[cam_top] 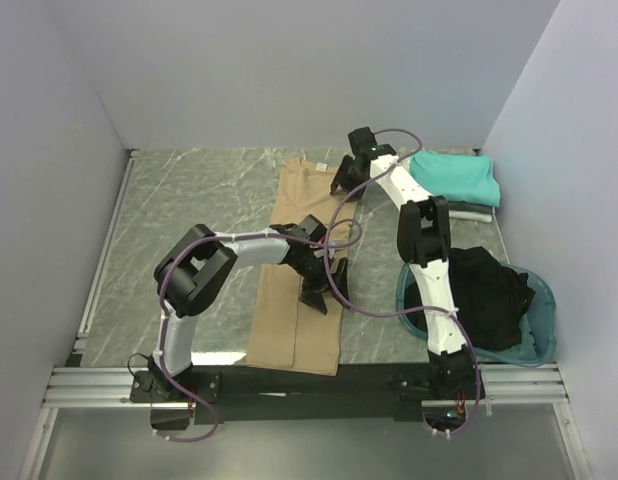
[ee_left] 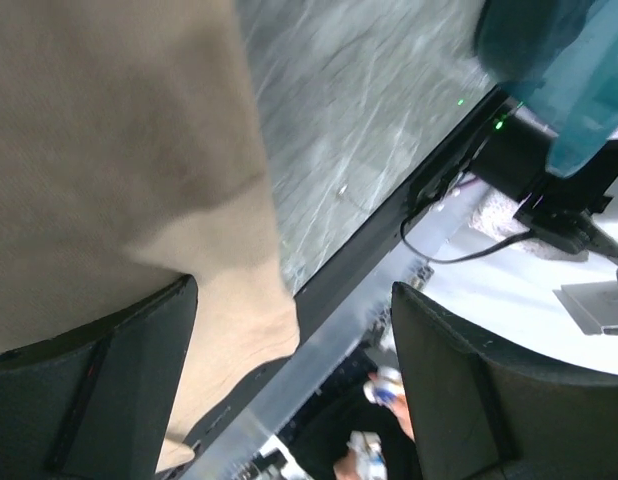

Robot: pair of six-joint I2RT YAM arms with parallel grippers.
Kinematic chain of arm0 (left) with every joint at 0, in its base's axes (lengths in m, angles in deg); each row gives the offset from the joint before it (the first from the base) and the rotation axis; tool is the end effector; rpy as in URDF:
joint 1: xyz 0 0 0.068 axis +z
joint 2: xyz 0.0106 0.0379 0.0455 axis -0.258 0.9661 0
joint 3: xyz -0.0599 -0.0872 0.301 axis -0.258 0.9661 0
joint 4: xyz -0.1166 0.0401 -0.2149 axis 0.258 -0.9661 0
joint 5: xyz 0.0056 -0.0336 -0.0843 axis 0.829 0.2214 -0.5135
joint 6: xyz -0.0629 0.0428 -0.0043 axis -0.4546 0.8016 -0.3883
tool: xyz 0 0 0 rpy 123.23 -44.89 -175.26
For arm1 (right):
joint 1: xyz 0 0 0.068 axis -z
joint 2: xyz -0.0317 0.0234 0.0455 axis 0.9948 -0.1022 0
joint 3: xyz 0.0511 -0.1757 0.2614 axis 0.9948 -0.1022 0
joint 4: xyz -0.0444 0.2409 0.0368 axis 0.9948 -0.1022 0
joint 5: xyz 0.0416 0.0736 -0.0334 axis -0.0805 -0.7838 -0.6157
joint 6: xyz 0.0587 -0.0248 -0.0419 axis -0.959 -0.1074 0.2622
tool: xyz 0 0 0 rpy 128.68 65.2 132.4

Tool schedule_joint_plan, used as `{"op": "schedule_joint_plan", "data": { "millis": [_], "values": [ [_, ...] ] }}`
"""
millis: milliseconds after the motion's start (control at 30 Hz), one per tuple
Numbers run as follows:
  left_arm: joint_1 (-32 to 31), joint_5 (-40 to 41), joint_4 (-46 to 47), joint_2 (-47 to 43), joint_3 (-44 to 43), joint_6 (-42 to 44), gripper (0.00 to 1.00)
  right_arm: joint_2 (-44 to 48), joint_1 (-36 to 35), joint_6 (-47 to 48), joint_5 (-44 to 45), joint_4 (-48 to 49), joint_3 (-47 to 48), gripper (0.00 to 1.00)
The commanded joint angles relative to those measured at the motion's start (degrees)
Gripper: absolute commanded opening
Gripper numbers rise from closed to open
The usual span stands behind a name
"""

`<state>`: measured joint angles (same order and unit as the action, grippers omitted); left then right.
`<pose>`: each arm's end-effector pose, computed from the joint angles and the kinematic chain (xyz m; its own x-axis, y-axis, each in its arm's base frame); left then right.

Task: Fold and stack the t-shirts
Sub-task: Fold the tshirt

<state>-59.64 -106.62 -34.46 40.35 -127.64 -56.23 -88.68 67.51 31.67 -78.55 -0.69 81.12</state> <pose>0.2592 -0.3190 0.1705 -0.9507 0.2833 0.1260 0.1049 0.6763 -0.7292 0.5568 0.1757 0.1748 -0.8684 0.3843 -0.3132 0.2447 0.8817 0.4034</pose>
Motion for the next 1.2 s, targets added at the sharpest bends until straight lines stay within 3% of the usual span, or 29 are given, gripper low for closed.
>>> {"op": "schedule_joint_plan", "data": {
  "millis": [0,167,367,567,733,933,1167],
  "values": [
    [-0.1,2.6,1.8,-3.8,-4.5,0.9,0.84,6.2,1.2,0.2,-1.9,6.5,-2.4,0.56],
    [0.9,7.0,0.5,-11.1,-5.2,1.6,0.86,12.4,2.5,-0.6,-2.8,11.5,-6.7,0.57],
    [6.7,14.5,-1.1,-25.9,5.1,0.9,0.86,26.7,4.9,-0.1,1.2,13.3,-18.6,0.57],
    [12.7,27.3,-14.5,-38.7,16.8,-1.8,0.84,42.4,3.7,1.4,3.9,10.6,-36.0,0.57],
    [13.1,34.8,-20.1,-49.3,23.7,-3.6,0.83,56.7,-4.2,0.4,6.1,7.3,-56.1,0.56],
    [13.1,36.1,-24.9,-55.0,27.9,-6.9,0.8,72.5,-17.5,-8.7,2.2,6.4,-74.5,0.54],
    [13.0,34.2,-24.4,-57.6,34.7,-10.9,0.78,77.5,-36.8,-22.7,-0.1,11.2,-87.2,0.53]
  ]
}}
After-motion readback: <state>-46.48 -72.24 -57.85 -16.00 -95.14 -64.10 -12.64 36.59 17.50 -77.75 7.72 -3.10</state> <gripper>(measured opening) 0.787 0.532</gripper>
